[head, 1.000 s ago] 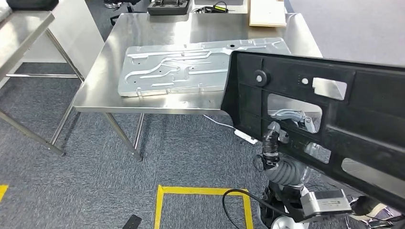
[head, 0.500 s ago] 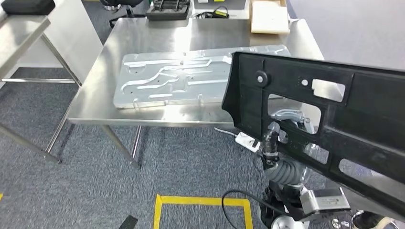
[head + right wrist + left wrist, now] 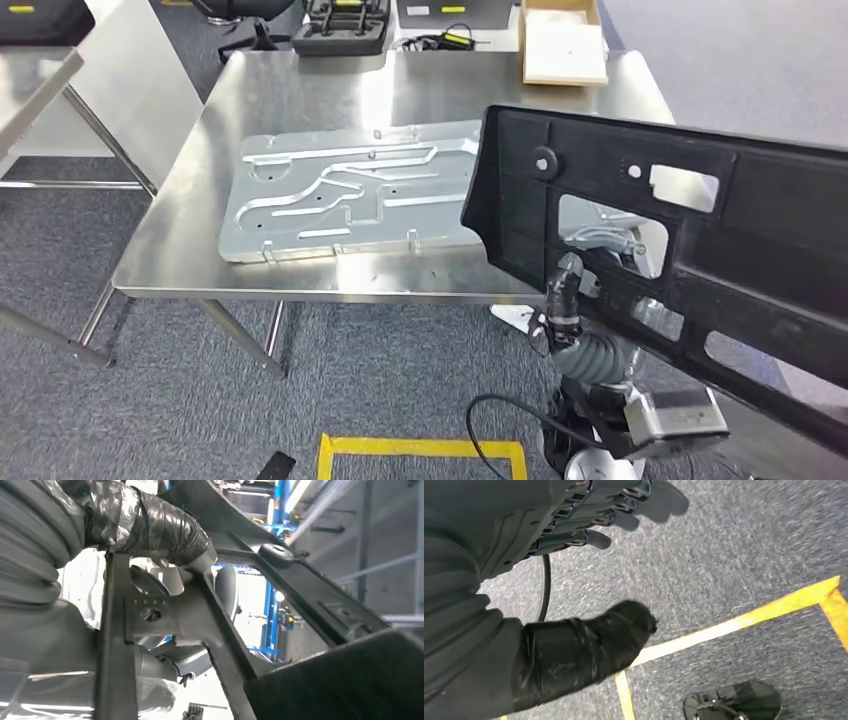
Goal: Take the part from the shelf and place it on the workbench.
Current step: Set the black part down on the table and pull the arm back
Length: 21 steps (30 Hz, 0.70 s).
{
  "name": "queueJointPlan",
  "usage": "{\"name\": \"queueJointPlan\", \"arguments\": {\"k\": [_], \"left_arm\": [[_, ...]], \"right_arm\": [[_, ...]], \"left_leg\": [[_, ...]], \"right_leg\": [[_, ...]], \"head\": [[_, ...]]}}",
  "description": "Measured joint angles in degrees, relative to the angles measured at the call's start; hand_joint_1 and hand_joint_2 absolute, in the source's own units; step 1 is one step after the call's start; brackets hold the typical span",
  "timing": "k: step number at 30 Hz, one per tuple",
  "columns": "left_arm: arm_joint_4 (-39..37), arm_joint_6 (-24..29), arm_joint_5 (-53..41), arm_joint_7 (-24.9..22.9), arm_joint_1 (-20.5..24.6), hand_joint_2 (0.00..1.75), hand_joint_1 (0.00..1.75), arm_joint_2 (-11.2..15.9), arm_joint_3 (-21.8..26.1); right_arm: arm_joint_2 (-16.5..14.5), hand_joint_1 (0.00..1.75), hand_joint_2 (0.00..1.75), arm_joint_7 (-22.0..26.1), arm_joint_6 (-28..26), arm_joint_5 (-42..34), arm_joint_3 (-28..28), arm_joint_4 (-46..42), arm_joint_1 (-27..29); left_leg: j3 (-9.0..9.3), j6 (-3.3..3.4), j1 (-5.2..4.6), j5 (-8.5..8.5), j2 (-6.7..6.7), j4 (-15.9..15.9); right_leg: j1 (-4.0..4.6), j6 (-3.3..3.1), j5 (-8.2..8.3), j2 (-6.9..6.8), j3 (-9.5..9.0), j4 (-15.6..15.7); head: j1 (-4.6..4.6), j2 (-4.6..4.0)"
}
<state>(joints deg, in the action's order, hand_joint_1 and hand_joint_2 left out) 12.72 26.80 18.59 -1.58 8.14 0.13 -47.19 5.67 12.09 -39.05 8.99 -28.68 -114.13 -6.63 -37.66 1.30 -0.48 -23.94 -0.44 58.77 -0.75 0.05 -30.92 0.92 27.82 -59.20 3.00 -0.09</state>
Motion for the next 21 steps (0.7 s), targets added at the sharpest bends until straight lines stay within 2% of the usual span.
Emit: {"name": "queueJointPlan", "arguments": {"k": [2,3,4,6,7,8,9,10,11,13,14,16,17,18,19,21], "left_arm": [[0.0,0.1,0.0,0.0,0.0,1.75,0.0,-0.1,0.0],[0.0,0.1,0.0,0.0,0.0,1.75,0.0,-0.1,0.0],[0.0,0.2,0.1,0.0,0.1,1.75,0.0,-0.1,0.0],[0.0,0.3,0.5,0.1,0.1,1.75,0.0,-0.1,0.0],[0.0,0.4,0.7,0.2,0.0,1.75,0.0,-0.1,0.1],[0.0,0.4,0.8,0.2,-0.1,1.75,0.0,0.0,0.1],[0.0,0.4,0.9,0.2,-0.2,1.75,0.0,0.0,0.1],[0.0,0.4,1.0,0.3,-0.4,1.75,0.0,0.0,0.1],[0.0,0.4,1.0,0.3,-0.4,1.75,0.0,0.0,0.1],[0.0,0.4,1.1,0.3,-0.4,1.75,0.0,-0.1,0.1],[0.0,0.4,1.1,0.3,-0.3,1.75,0.0,0.0,0.1],[0.0,0.4,1.1,0.3,-0.2,1.75,0.0,0.0,0.1],[0.0,0.4,1.1,0.2,-0.2,1.75,0.0,0.0,0.1],[0.0,0.3,1.0,0.2,-0.2,1.75,0.0,0.0,0.1],[0.0,0.3,1.0,0.1,-0.2,1.75,0.0,0.0,0.1],[0.0,0.1,0.9,0.1,-0.2,1.75,0.0,0.0,0.1]], "right_arm": [[0.0,1.75,1.75,0.0,0.0,0.0,0.0,0.1,-0.1],[0.0,1.75,1.75,-0.2,0.0,0.1,0.0,0.1,-0.2],[0.0,1.75,1.75,-0.5,0.0,0.3,0.0,0.2,-0.2],[0.1,1.75,1.75,-1.6,0.1,0.7,0.0,0.4,-0.3],[0.2,1.75,1.75,-2.0,0.1,0.5,0.0,0.6,-0.2],[0.4,1.75,1.75,-2.4,0.1,0.3,0.0,0.8,-0.2],[0.5,1.75,1.75,-2.5,0.2,0.0,0.1,0.9,-0.2],[0.7,1.75,1.75,-2.6,0.2,-0.1,0.1,1.0,-0.2],[0.8,1.75,1.75,-2.6,0.3,-0.2,0.1,1.1,-0.2],[0.9,1.75,1.75,-2.6,0.3,-0.2,0.2,1.3,-0.2],[1.0,1.75,1.75,-2.7,0.3,-0.1,0.3,1.4,-0.2],[1.3,1.75,1.75,-3.4,0.5,0.4,0.7,1.5,-0.4],[1.6,1.75,1.75,-4.2,0.9,0.9,1.1,1.5,-0.6],[2.0,1.75,1.75,-5.3,1.6,1.4,1.7,1.5,-0.9],[2.7,1.75,1.75,-6.6,2.5,1.8,2.4,1.6,-1.3],[4.7,1.75,1.75,-9.6,5.0,2.4,4.3,1.9,-2.5]], "left_leg": [[1.62,0.67,0.18,-0.22,-0.03,-1.0],[2.52,1.06,0.27,-0.48,-0.06,-1.3],[3.27,1.32,0.33,-0.83,-0.04,-1.6],[4.44,1.6,0.32,-1.84,-0.04,-1.6],[5.14,1.56,0.31,-2.43,-0.05,-1.6],[5.96,1.51,0.32,-3.09,-0.07,-1.6],[6.9,1.39,0.35,-3.8,-0.11,-1.6],[7.81,1.2,0.4,-4.6,-0.16,-1.5],[8.66,0.91,0.4,-5.43,-0.2,-1.3],[9.41,0.2,0.32,-6.93,-0.38,-0.8],[9.66,-0.19,0.28,-7.37,-0.43,-0.5],[9.76,-0.81,0.35,-7.69,-0.4,0.1],[9.48,-1.05,0.42,-7.56,-0.32,1.3],[8.47,-1.26,0.48,-7.63,-0.22,3.3],[6.68,-1.48,0.56,-8.09,-0.11,6.3],[1.75,-1.83,0.7,-10.38,0.0,12.9]], "right_leg": [[0.0,0.41,0.03,-0.21,0.03,-1.6],[-0.01,0.53,-0.45,-0.3,1.0,-3.6],[-0.06,0.63,-1.34,-0.37,2.81,-6.6],[-0.07,0.83,-4.0,-0.38,7.65,-13.0],[-0.14,0.97,-5.06,-0.38,9.67,-14.7],[-0.25,1.09,-5.27,-0.39,10.95,-14.8],[-0.37,1.26,-4.21,-0.4,11.42,-13.2],[-0.52,1.45,-1.59,-0.41,11.25,-10.3],[-0.64,1.56,1.96,-0.46,11.05,-6.8],[-0.54,1.12,6.59,-0.5,10.65,-2.5],[-0.39,0.64,7.21,-0.47,10.63,-1.9],[-0.29,-0.35,6.77,-0.25,9.88,-1.9],[-0.34,-0.76,6.4,-0.23,9.33,-1.7],[-0.4,-1.09,6.1,-0.24,8.67,-1.5],[-0.42,-1.35,5.76,-0.28,8.0,-1.3],[-0.29,-1.68,4.97,-0.26,6.98,-1.2]], "head": [[-0.04,0.0],[-0.06,0.0],[-0.06,0.0],[-0.08,0.0],[-0.07,0.0],[-0.07,0.0],[-0.08,0.0],[-0.1,0.0],[-0.15,0.0],[-0.22,0.0],[-0.28,0.0],[-0.24,0.0],[-0.26,0.0],[-0.15,0.0],[-0.09,0.0],[0.01,0.0]]}}
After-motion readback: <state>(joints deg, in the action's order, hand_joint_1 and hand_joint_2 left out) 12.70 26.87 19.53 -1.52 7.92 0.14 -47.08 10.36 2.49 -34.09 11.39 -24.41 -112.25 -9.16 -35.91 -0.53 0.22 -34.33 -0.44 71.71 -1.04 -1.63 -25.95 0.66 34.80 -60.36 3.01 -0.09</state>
